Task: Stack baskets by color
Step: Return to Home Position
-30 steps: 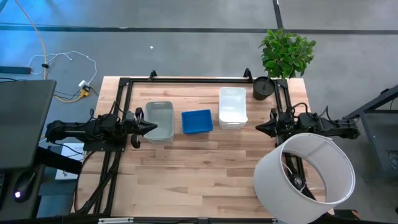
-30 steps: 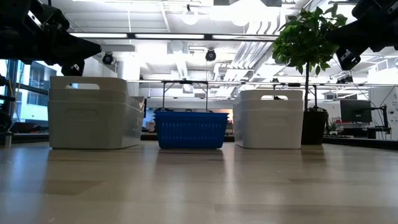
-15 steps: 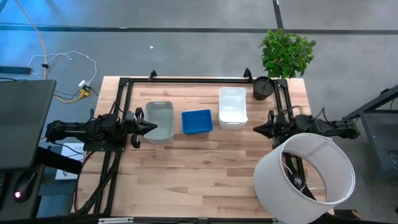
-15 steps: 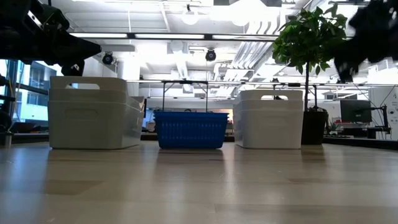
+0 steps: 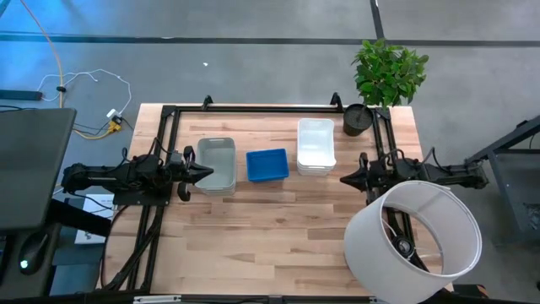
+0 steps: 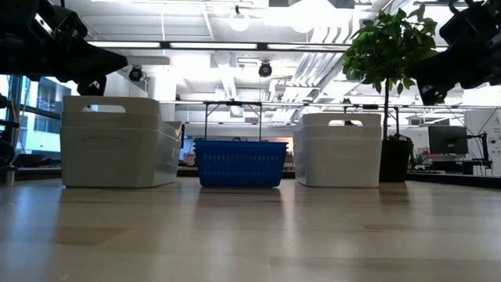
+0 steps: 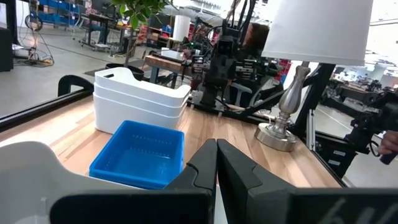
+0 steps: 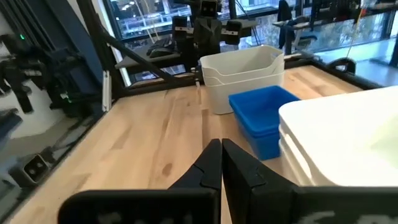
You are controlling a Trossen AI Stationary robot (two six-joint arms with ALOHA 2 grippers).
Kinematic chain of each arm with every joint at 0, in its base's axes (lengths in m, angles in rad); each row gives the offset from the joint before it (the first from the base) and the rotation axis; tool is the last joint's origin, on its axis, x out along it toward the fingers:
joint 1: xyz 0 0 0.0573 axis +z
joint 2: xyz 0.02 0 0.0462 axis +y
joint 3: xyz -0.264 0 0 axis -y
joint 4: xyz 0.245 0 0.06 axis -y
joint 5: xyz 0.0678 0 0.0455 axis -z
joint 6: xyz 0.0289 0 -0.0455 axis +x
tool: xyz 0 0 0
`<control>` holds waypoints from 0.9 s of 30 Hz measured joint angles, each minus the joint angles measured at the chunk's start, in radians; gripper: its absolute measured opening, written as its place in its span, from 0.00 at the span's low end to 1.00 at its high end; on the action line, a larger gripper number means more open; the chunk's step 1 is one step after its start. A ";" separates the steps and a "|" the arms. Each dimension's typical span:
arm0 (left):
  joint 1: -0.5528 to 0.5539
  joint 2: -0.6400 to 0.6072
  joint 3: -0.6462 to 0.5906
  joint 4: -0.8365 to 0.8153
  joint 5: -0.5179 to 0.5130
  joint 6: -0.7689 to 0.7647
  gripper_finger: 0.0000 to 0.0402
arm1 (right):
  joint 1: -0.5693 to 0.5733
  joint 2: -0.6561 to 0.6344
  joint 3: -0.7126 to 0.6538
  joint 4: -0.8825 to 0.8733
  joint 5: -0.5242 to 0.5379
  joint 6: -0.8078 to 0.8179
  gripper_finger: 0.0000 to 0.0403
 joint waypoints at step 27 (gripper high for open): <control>0.000 0.000 0.000 0.000 0.000 0.000 0.00 | 0.000 0.002 0.000 -0.003 -0.018 -0.009 0.00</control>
